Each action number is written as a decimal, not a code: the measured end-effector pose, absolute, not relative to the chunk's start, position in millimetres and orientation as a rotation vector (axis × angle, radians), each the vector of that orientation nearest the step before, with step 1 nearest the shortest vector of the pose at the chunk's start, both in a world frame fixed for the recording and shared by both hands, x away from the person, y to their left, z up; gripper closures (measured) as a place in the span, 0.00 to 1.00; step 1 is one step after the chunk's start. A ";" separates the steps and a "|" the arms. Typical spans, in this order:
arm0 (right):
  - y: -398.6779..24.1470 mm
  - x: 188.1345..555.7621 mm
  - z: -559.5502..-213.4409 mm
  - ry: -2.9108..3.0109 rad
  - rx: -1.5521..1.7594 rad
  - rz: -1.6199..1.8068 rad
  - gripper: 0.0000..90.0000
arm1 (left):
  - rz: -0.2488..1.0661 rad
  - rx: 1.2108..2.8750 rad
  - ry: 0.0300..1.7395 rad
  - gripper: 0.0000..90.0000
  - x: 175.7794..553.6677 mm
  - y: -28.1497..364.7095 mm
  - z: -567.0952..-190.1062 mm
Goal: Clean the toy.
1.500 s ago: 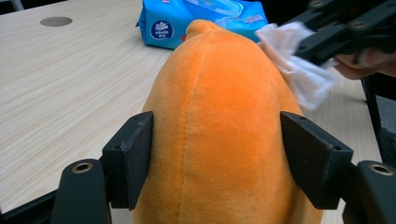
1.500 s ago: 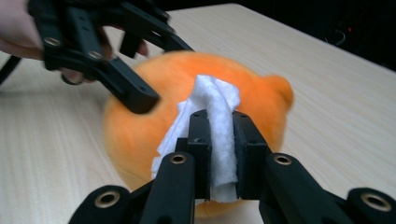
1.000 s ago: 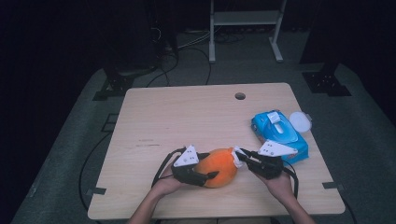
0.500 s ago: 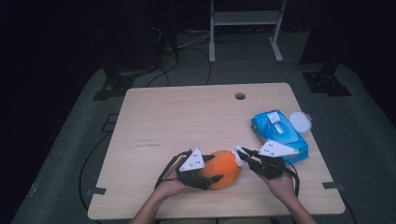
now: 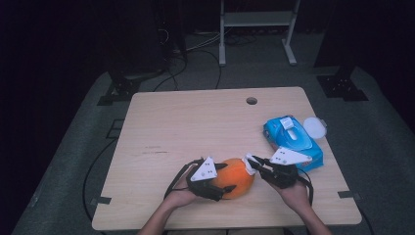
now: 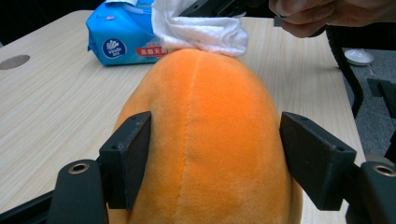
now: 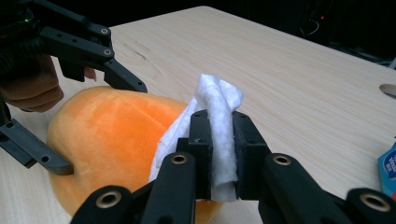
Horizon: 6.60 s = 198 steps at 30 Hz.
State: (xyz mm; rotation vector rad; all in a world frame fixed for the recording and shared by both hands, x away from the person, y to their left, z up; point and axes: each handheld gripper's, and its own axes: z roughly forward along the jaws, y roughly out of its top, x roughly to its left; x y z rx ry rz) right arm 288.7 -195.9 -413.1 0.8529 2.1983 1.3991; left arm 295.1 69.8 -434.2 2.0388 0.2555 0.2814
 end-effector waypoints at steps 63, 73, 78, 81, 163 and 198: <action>-189.5 279.3 -412.5 2.178 0.879 1.514 0.89 | 0.154 1.950 0.342 0.10 310.3 88.5 -429.0; -201.7 287.1 -415.8 2.151 0.956 1.506 0.89 | 0.112 1.956 0.370 0.07 318.0 74.4 -446.7; -207.0 286.2 -409.0 2.118 0.979 1.555 0.88 | 0.199 1.931 0.325 0.23 302.5 75.2 -424.7; -208.1 287.6 -409.0 2.118 1.011 1.624 0.88 | 0.189 1.940 0.333 0.25 301.7 81.0 -416.6; -197.0 271.6 -400.2 2.104 0.731 1.388 0.88 | 0.176 1.929 0.369 0.27 304.3 73.7 -438.5; -180.7 264.6 -393.4 2.236 0.596 1.385 0.88 | 0.250 2.025 0.237 0.32 287.7 55.9 -445.8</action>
